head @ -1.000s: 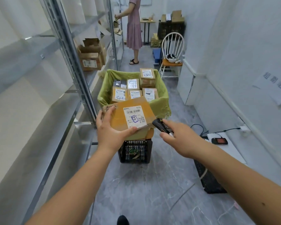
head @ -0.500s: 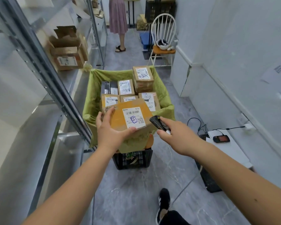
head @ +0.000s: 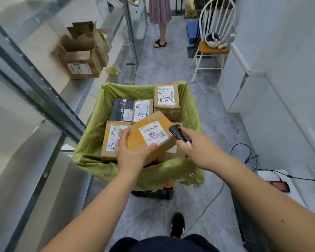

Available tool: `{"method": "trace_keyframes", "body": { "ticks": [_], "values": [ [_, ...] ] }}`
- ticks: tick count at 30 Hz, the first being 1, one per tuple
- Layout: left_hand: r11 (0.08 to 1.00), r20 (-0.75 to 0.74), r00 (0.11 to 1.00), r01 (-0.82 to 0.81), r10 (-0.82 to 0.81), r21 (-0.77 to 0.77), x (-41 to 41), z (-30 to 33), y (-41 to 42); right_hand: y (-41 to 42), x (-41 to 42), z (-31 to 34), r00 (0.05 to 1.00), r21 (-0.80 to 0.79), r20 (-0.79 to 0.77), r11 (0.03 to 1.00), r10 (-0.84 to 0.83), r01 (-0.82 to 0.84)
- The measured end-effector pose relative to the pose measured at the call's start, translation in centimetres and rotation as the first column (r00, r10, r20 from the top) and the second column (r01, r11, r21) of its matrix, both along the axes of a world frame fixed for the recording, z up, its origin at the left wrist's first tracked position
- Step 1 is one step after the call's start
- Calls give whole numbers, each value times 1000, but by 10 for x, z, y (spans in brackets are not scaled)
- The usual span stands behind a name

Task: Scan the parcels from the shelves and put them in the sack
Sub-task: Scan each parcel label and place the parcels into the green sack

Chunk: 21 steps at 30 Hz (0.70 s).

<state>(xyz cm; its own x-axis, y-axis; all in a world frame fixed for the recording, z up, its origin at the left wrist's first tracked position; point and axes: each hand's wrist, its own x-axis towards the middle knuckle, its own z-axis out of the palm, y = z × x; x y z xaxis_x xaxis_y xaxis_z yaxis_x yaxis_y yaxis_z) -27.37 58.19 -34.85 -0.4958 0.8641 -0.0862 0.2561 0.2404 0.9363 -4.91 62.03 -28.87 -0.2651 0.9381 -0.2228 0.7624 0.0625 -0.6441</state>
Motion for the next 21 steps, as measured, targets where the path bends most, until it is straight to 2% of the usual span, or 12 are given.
{"method": "trace_keyframes", "body": {
  "ticks": [5,10,17,19,21],
  "values": [
    [994,129,986,-105,107,-25,34,-9,26,33,24,1,999,-28,-32,1000,-4,3],
    [984,205,976,-42,77,-171,42,-24,33,46,39,0,1000,-64,-29,998,-10,8],
    [971,-79,995,46,-66,-234,30,-38,40,38,33,-11,998,-82,-30,996,-46,44],
    [966,-175,977,79,-124,-245,27,-37,43,37,30,-14,997,-92,-29,994,-67,65],
    [947,-321,919,135,-230,-293,23,-34,44,34,27,-16,994,-104,-43,990,-100,95]
  ]
}}
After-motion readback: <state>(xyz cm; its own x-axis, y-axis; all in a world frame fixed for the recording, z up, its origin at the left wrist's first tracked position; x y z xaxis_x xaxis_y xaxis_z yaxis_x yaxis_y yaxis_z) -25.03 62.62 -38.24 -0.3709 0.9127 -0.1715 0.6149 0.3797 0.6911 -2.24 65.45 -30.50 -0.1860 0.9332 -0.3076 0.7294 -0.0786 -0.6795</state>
